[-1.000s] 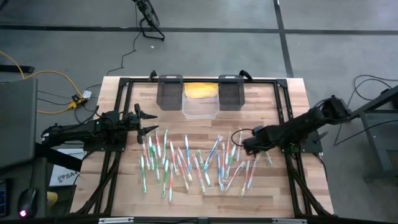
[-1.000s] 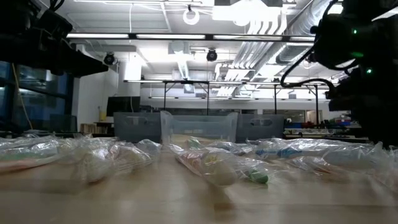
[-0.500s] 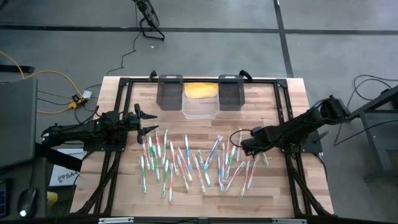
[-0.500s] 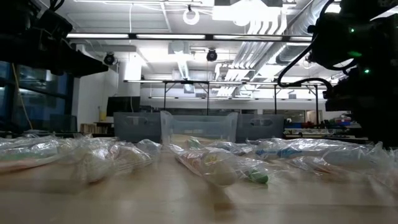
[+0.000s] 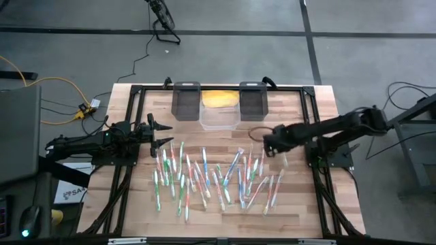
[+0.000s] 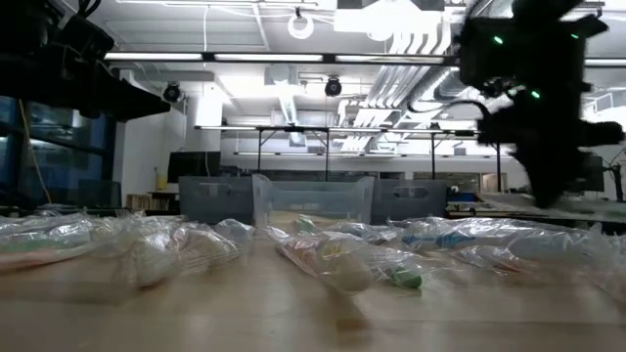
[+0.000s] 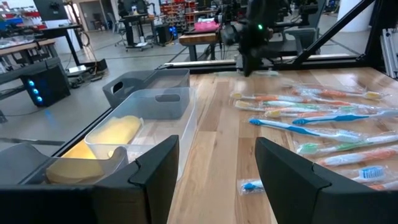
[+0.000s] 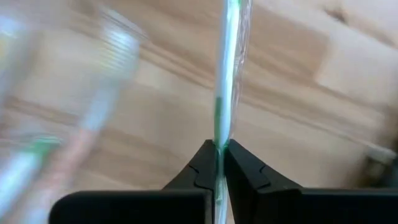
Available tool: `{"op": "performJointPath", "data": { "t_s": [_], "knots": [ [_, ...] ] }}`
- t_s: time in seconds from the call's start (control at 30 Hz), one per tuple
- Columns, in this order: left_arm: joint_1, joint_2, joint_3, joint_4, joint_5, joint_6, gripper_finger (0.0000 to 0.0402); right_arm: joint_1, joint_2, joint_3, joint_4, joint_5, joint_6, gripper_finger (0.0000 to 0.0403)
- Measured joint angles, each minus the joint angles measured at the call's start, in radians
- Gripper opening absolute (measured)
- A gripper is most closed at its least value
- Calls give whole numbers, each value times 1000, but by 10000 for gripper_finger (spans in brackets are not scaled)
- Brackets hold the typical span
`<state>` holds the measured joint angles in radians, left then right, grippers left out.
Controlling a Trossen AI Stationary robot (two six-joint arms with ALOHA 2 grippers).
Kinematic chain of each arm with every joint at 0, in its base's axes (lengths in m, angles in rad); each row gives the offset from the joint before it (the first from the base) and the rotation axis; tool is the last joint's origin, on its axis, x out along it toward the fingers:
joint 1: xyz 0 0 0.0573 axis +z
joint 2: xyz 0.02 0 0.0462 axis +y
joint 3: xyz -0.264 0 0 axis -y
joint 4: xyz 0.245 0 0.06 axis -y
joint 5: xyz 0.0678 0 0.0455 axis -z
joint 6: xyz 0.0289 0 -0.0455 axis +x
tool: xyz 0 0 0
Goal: Pick & Place Toothbrushes
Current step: Put the green toothbrush into the right black bin
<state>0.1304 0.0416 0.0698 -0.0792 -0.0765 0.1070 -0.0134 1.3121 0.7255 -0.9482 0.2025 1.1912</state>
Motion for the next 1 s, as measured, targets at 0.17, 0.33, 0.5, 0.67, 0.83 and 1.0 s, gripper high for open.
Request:
{"op": "performJointPath", "data": {
  "t_s": [0.17,0.33,0.5,0.67,0.83,1.0],
  "knots": [
    [0,0,0,-1,0,0,206,-184,-28,128,63,38,-271,8],
    [0,0,0,-1,-1,0,206,-384,19,291,180,17,-593,8],
    [0,0,0,-1,-4,0,206,-549,144,489,166,-90,-811,7],
    [0,0,0,-1,-4,0,206,-652,315,652,129,-220,-954,9],
    [0,0,0,-1,-4,0,206,-693,470,768,24,-226,-1001,10],
    [0,0,0,-1,-4,0,206,-697,541,796,-19,-231,-978,10]
  ]
}}
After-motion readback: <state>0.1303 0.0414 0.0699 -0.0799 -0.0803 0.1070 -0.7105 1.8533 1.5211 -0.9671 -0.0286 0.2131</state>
